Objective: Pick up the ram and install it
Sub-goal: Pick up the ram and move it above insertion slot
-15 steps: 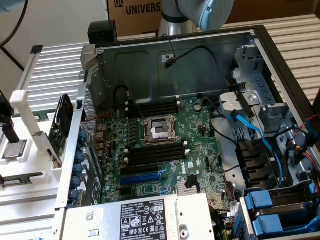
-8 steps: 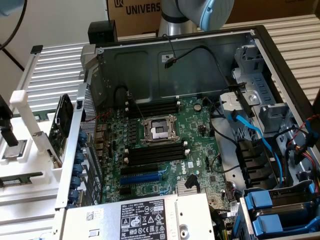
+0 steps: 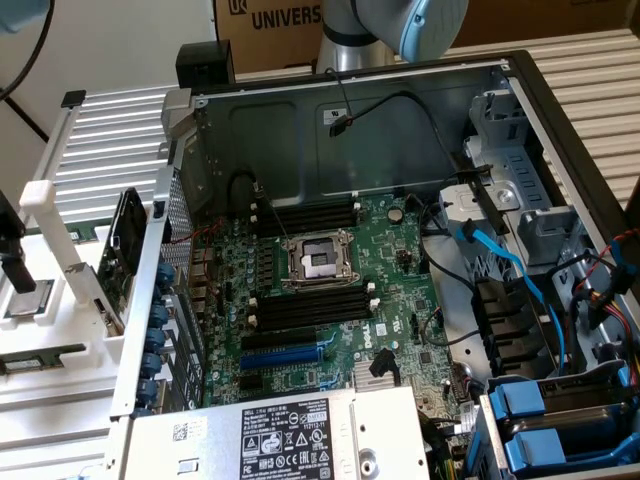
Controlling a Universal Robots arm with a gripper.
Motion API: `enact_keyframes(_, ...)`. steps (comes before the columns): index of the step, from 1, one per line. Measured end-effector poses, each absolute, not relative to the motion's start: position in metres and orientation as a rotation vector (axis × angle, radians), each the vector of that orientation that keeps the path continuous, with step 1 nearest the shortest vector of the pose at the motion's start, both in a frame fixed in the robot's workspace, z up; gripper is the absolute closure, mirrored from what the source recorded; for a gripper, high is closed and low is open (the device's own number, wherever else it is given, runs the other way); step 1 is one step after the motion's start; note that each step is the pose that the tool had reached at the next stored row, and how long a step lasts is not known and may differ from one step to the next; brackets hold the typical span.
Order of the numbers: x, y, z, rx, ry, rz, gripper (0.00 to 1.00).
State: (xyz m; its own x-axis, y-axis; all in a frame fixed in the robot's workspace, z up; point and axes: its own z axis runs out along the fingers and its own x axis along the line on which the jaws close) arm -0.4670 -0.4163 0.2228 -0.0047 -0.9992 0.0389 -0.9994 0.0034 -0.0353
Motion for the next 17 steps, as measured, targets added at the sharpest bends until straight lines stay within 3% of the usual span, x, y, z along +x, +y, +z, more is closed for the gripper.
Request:
enact_keyframes(4,-0.467,-0.4163,0.2228,2.214,-2.223,0.082,0.01)
enact_keyframes(8,-0.467,-0.4163,0.2228,2.214,-2.223,0.082,0.16)
enact_keyframes(17,-0.4673,-0.4199,0.2209,2.217,-2.226,0.084,0.16)
